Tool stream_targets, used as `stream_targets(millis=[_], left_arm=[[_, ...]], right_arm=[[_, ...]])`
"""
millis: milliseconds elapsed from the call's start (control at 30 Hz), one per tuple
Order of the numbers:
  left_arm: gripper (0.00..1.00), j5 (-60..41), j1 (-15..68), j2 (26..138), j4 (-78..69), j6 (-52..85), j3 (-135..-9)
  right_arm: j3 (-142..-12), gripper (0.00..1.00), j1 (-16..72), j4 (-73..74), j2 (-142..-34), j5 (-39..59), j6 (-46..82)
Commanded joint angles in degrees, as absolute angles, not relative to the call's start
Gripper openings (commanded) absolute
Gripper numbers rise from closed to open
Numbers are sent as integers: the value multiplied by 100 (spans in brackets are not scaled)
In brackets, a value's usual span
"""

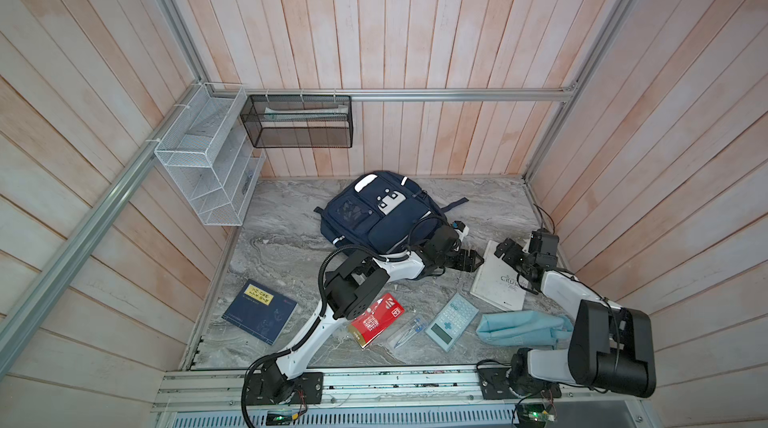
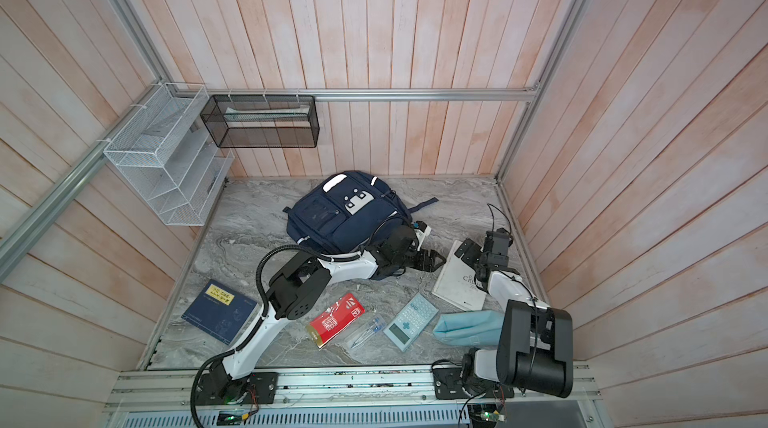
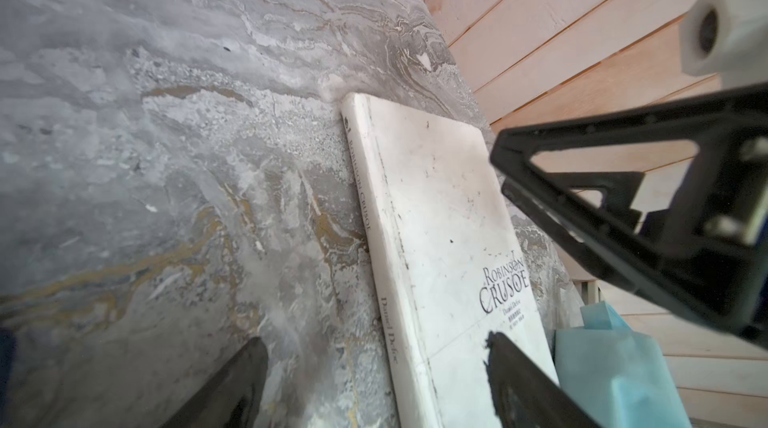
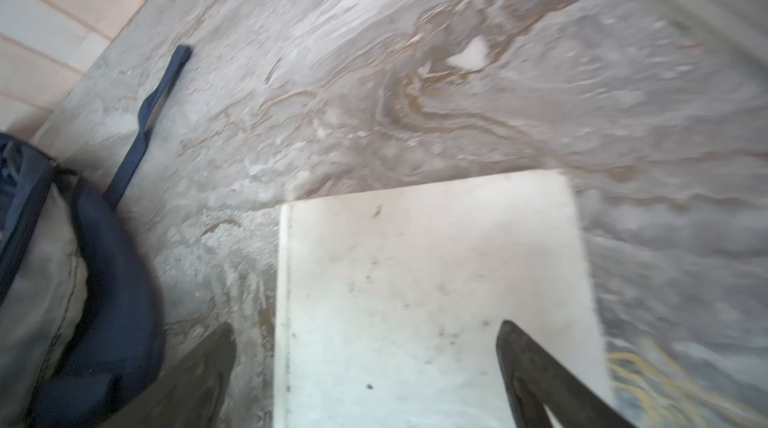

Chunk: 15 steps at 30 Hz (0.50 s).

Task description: Pack the student bag

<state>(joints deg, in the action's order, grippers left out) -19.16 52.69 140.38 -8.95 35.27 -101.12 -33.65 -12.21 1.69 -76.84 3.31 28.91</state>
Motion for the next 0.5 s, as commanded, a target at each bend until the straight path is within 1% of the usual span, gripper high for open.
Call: stream_targets(millis=[0, 33, 100, 200, 267, 333, 400, 467], left_arm=[[85, -1743, 5287, 13974, -567, 3454, -9932], [85, -1777, 5287, 13982, -570, 3467, -9923], [85, -1906, 5287, 14041, -580, 3530, -9953], [85, -2078, 5302, 14156, -546, 3610, -10090], [85, -2149, 5290, 14200, -536, 3700, -10116], [84, -2288, 5197, 14261, -576, 3900, -10095], [83, -2545, 5059, 14374, -805, 4198, -10030], [80, -2819, 4938, 14498, -990, 4472, -10029]], right_arm=[[-3039, 98, -1569, -119, -7808, -41, 2895], [-3040, 98, -1574, -136, -7927, -89, 2870], [-3209, 98, -1618, -307, -8152, 200, 2763], [-3125, 96, -1618, -12, -8257, 857, 2842], [-2912, 93, -1610, 604, -8270, 1931, 2850], [-2810, 90, -1600, 1014, -8320, 2711, 3053], [-2806, 86, -1594, 1184, -8378, 2952, 3235], [-2858, 78, -1595, 1177, -8449, 3000, 3227]])
